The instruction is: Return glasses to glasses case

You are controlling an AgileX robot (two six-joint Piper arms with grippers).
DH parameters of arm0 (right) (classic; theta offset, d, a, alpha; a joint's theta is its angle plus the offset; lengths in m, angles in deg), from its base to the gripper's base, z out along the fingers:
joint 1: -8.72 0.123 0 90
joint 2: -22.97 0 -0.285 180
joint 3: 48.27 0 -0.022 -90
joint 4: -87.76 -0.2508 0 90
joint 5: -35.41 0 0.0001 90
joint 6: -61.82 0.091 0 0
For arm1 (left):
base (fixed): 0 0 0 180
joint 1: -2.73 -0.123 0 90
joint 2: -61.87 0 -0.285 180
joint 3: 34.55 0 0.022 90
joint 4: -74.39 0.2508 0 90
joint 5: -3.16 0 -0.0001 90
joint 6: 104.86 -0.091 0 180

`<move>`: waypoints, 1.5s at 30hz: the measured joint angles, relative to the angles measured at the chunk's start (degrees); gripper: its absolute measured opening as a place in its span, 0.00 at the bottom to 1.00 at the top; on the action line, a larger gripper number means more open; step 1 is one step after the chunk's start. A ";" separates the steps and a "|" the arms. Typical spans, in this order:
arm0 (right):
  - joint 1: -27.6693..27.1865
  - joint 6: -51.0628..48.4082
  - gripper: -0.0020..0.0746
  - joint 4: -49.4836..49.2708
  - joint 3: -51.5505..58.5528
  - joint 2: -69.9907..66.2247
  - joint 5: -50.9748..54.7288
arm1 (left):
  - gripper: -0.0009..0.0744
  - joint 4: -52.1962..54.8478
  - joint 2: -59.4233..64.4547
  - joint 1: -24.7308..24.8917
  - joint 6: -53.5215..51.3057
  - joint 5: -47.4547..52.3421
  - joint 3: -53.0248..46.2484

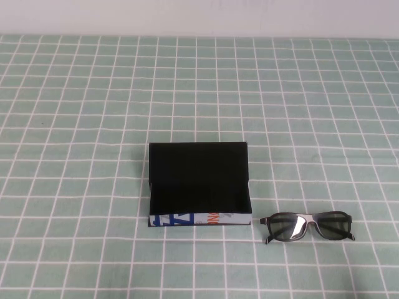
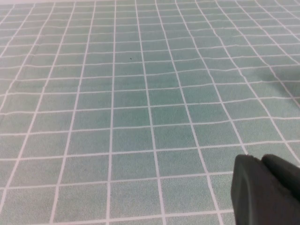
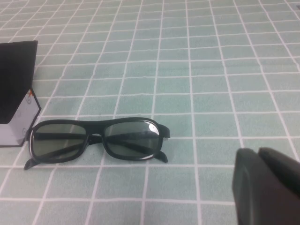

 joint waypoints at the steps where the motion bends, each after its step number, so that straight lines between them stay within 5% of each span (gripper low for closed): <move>1: 0.00 0.00 0.01 0.00 0.00 0.00 0.00 | 0.01 0.09 0.00 0.00 0.00 0.00 0.00; 28: 0.00 0.00 0.01 -0.54 0.00 0.00 -11.14 | 0.01 0.10 0.00 0.00 0.00 -4.06 -0.07; 45: 0.00 0.00 0.01 -2.37 0.00 0.00 -34.88 | 0.01 -2.51 0.00 0.00 5.63 -36.39 -0.12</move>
